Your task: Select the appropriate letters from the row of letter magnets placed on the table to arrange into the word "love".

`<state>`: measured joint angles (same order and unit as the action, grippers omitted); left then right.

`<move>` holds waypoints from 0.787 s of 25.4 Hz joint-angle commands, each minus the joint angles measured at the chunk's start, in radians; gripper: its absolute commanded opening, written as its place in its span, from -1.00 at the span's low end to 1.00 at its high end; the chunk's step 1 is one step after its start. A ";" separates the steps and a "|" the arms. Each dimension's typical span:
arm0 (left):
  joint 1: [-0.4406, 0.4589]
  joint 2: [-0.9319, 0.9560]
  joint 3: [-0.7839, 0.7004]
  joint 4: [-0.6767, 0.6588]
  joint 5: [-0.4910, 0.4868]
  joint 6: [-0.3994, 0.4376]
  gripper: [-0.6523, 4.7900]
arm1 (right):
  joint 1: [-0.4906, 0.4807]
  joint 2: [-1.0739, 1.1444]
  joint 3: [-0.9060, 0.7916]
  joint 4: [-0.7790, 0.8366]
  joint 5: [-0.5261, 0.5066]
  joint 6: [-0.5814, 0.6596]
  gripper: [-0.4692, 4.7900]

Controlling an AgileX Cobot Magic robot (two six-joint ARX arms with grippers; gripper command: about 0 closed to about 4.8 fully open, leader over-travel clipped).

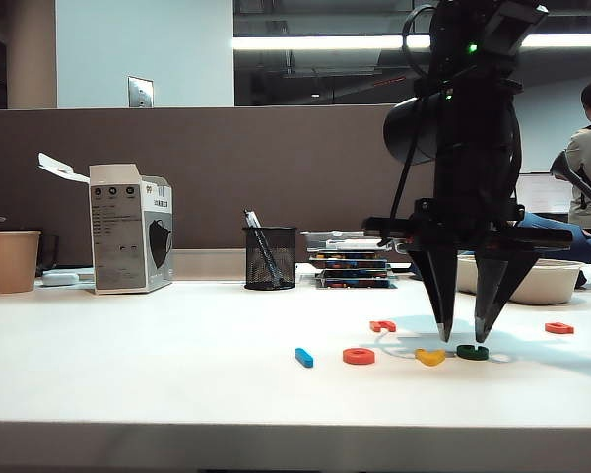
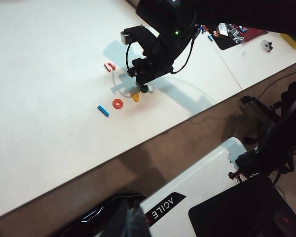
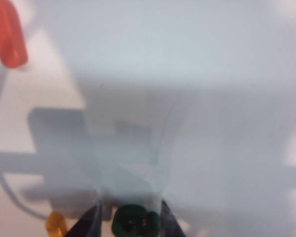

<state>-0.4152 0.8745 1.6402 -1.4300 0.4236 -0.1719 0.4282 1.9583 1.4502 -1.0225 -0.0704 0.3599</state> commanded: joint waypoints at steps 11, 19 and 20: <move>0.000 -0.002 0.003 -0.002 0.006 0.034 -0.78 | 0.002 -0.002 0.001 0.032 0.051 -0.002 -0.85; 0.000 -0.002 0.003 -0.002 0.006 0.034 -0.78 | 0.002 -0.002 -0.002 -0.011 0.050 -0.002 -0.85; 0.000 -0.002 0.003 -0.002 0.007 0.034 -0.78 | 0.002 -0.002 -0.002 -0.016 0.050 -0.002 -0.85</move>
<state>-0.4152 0.8745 1.6402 -1.4300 0.4236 -0.1463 0.4282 1.9610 1.4479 -1.0286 -0.0216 0.3557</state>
